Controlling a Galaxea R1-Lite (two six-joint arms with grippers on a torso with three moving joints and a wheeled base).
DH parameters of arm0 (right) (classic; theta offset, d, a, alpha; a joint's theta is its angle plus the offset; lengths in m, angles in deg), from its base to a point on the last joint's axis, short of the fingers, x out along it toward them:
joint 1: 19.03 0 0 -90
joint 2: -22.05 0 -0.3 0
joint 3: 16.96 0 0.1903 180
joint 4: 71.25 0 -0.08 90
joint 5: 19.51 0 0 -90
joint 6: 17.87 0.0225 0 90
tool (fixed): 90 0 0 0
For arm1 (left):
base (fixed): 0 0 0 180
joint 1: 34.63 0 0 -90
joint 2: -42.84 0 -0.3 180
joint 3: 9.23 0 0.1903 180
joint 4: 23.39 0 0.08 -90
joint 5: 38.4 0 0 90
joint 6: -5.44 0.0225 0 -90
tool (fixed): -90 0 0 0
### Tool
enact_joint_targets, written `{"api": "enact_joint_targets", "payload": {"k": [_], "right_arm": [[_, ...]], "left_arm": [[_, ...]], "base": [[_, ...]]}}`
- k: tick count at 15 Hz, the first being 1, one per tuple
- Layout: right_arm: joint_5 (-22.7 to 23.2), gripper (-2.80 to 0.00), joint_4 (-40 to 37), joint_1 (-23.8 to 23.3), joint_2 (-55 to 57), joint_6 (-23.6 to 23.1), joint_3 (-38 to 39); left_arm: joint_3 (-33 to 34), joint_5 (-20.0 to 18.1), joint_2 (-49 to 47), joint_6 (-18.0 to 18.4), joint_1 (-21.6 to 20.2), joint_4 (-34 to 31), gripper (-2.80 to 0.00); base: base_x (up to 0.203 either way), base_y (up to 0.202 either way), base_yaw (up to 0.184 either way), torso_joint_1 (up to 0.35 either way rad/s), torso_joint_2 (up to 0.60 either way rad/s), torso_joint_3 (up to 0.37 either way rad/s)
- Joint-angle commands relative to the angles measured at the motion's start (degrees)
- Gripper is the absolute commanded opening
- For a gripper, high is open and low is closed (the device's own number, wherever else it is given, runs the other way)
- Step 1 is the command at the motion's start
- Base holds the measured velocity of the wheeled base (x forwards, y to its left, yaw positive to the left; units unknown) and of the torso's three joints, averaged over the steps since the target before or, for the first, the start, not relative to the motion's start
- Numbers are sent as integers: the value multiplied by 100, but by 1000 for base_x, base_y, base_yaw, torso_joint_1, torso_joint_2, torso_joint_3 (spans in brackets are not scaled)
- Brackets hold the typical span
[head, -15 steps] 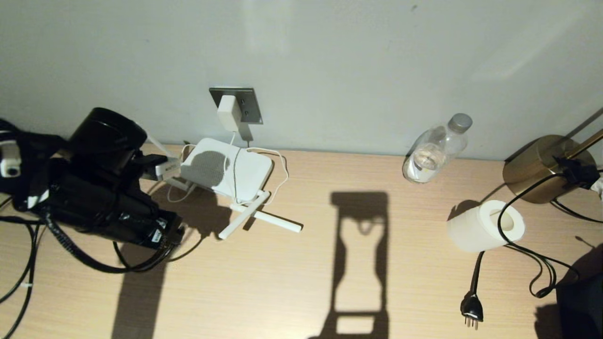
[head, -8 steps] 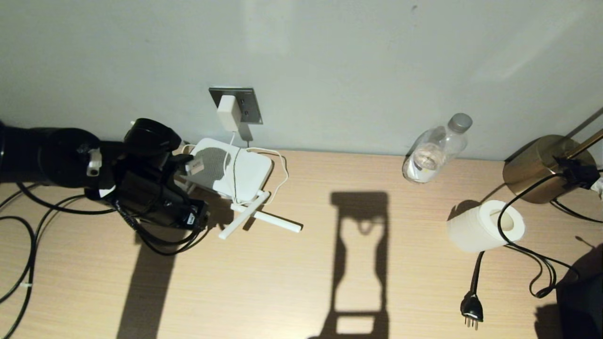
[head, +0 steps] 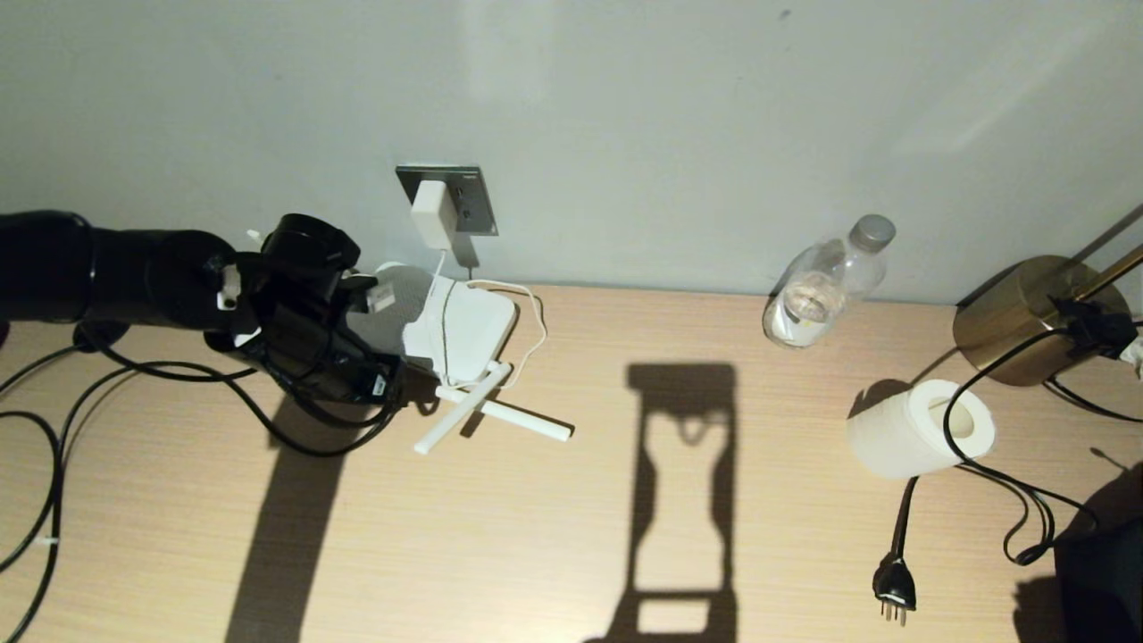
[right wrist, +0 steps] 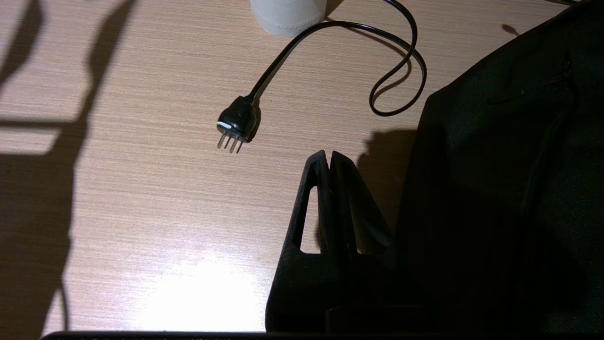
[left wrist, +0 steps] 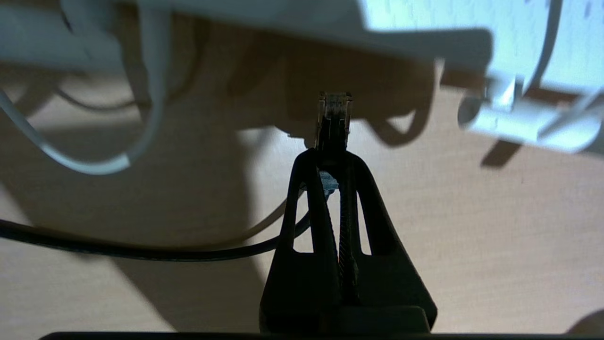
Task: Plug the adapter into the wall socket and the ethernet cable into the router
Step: Plug cable into router interface
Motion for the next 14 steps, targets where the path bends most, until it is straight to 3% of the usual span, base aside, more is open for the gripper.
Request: {"api": "enact_joint_targets", "payload": {"k": [1,14], "right_arm": [[2,-280,-6,1,4,-2,-1],[2,-280,-6,1,9,-2,-1]], "left_arm": [[-332,33,-247,14,-77,-55,-280],[-931,1,-270,235,-276,-464,-280]], "base": [[0,0,0,0,0,0],[0,0,0,0,0,0]]}}
